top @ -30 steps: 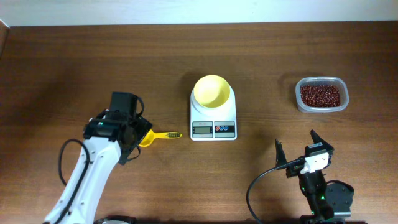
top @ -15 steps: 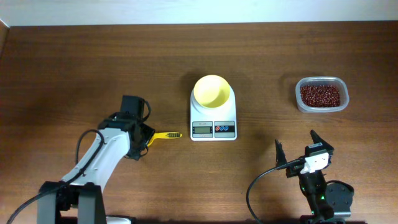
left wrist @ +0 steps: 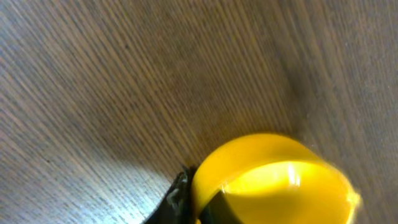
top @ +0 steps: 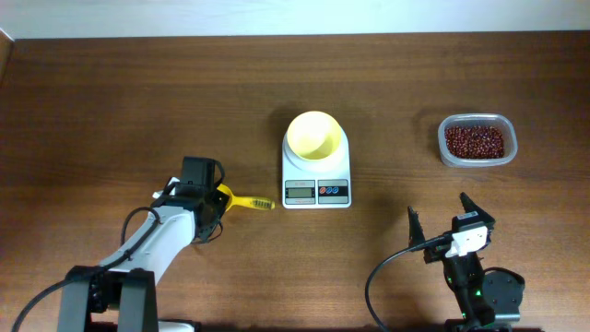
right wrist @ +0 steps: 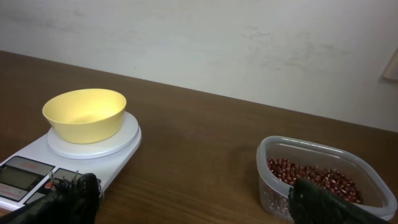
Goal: Scoop item into bowl and weigh 50g on scale
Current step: 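Close the left gripper on the scoop rim and lift it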
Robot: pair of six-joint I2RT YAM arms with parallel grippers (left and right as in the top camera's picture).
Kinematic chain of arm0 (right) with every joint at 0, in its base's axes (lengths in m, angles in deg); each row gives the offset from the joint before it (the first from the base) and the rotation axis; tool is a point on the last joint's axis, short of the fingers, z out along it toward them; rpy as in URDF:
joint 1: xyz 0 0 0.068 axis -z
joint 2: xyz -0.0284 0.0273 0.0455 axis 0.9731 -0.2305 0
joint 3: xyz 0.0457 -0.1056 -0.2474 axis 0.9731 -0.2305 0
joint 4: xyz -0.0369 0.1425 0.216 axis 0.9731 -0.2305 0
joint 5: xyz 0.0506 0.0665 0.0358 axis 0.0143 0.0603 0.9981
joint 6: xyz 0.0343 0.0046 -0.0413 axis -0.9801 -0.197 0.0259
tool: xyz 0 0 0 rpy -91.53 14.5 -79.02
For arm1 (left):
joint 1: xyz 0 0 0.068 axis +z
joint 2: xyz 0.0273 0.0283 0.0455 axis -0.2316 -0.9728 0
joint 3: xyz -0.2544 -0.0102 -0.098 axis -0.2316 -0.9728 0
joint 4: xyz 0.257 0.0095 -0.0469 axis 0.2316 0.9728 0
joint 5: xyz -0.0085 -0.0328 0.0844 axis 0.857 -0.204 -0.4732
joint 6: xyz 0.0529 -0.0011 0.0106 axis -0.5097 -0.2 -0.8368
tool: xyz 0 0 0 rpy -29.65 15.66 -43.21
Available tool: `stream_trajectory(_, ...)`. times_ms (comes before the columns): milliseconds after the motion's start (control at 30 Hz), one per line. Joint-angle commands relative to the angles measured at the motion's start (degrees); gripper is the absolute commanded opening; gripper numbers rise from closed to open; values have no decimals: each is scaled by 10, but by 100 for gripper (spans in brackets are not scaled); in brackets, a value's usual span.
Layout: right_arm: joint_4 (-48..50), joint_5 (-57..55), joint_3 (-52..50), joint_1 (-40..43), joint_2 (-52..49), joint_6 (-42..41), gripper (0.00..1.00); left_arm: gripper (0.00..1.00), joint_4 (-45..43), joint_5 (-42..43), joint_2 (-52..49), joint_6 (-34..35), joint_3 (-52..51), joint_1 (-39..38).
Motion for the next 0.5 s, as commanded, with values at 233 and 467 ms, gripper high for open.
stream_trajectory(233,0,5,-5,-3,4,2,99,0,2,-2,90,-217,14,17)
stream_trajectory(467,0,5,-5,-3,4,2,99,0,-100,-3,216,-282,18,22)
